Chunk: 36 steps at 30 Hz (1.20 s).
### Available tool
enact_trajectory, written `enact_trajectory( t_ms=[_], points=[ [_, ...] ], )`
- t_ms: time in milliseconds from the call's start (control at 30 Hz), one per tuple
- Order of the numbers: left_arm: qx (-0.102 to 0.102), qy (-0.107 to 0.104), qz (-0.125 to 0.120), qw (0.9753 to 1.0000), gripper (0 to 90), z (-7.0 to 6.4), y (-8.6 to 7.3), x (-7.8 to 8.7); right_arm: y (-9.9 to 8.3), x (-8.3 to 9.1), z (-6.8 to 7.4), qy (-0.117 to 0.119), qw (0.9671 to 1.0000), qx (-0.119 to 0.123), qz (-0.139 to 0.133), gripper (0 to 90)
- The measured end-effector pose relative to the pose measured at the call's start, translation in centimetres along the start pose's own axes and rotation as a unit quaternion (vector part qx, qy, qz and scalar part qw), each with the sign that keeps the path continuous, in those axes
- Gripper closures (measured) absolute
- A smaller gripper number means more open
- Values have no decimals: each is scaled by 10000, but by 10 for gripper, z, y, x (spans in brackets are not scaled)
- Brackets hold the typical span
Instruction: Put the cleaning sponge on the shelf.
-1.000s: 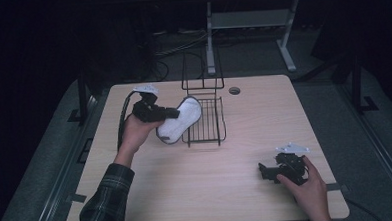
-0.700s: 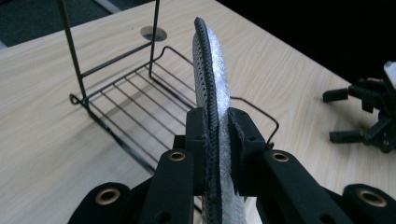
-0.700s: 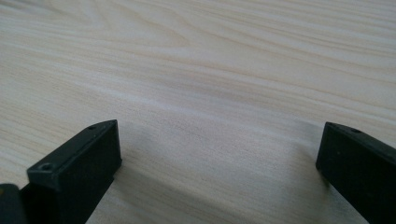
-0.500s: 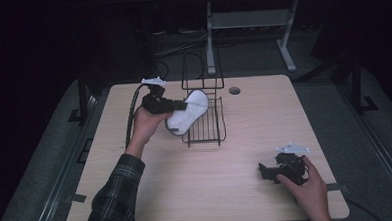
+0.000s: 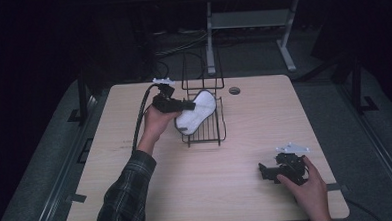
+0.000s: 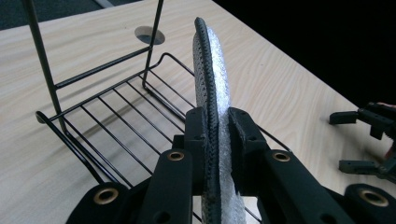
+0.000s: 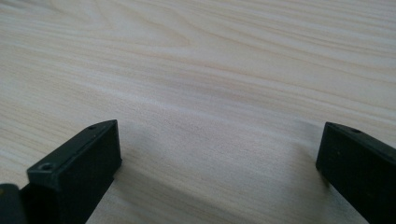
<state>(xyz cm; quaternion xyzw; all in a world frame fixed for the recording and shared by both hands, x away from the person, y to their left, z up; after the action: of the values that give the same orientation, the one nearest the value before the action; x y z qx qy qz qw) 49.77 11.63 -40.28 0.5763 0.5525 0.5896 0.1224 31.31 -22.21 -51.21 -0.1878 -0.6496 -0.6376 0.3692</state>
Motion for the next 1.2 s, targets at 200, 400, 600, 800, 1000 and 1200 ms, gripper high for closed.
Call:
enact_trajectory(
  t_ms=[200, 400, 600, 800, 1000, 1200],
  points=[
    [8, 55, 20, 10000, 771, 1, -2, -7, 0, 0, 0, 2, 10000, 5, 0, 0],
    [-40, 190, 60, 9998, 760, 7, -4, -9, 0, 0, 0, 3, 10000, 6, 1, 0],
    [-45, 316, 165, 9994, 737, 13, -8, -14, 0, 0, 0, 5, 10000, 8, 1, 0],
    [-109, 487, 158, 9986, 708, 17, -11, -18, 0, 0, 0, 10, 10000, 12, 2, 0],
    [-224, 734, 271, 9967, 647, 22, -13, -18, 0, 0, 0, 13, 10000, 16, 1, 0],
    [-263, 855, 259, 9957, 583, 23, -16, -15, 0, 0, 0, 15, 10000, 16, 1, 0]
  ],
)
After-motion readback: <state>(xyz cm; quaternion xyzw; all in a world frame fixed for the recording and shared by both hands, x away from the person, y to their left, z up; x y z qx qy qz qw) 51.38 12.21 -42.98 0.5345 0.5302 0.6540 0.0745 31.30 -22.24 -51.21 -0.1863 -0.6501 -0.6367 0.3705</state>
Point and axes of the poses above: each handheld gripper's, and its own axes: x roughly backward along the jaws, y roughly out of its top, z roughly to its left, the point moved 4 cm from there along -x, roughly forward along the jaws, and after that the axes turned 5 degrees about -x, right-handed, at the moved point
